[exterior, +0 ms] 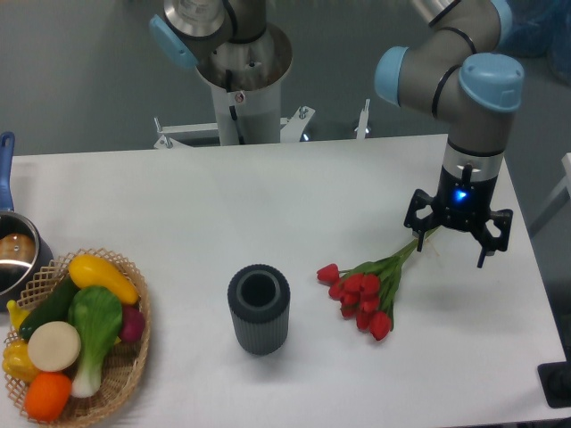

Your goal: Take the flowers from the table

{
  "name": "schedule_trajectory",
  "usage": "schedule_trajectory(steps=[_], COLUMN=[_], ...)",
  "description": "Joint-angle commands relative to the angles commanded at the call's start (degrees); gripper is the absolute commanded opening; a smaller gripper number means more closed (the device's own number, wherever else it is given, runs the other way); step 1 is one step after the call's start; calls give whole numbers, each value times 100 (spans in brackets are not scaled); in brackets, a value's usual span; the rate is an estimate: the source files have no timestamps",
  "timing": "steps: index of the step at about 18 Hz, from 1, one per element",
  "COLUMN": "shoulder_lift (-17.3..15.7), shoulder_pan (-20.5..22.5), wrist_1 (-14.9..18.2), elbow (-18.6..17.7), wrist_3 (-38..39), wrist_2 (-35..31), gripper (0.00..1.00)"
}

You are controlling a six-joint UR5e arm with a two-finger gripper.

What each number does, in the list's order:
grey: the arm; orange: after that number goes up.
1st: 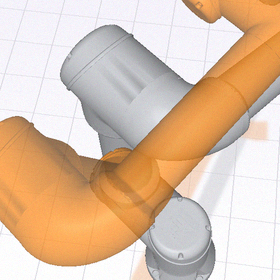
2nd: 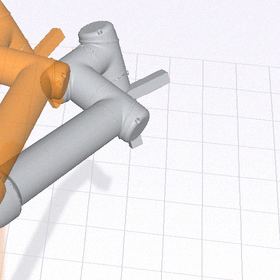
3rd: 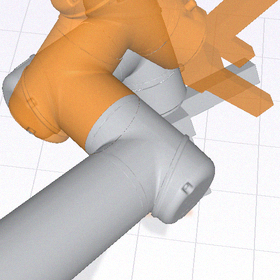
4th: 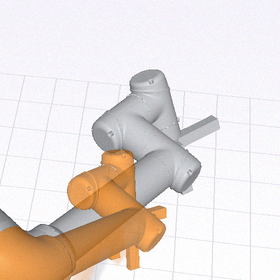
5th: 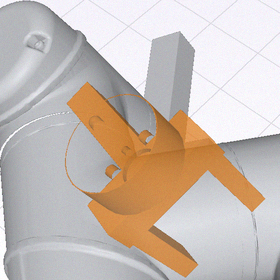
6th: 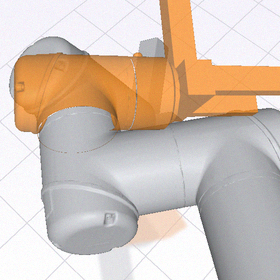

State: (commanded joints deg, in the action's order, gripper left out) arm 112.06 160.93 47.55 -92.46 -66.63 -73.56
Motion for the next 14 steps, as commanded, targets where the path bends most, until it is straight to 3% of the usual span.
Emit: schedule_trajectory(steps=[10, 14], shoulder_lift=[185, 167], shoulder_pan=[-71, -27], wrist_1=[-237, -220], elbow=[-131, -394], wrist_3=[-113, -1095], wrist_2=[-53, -62], gripper=[100, 100])
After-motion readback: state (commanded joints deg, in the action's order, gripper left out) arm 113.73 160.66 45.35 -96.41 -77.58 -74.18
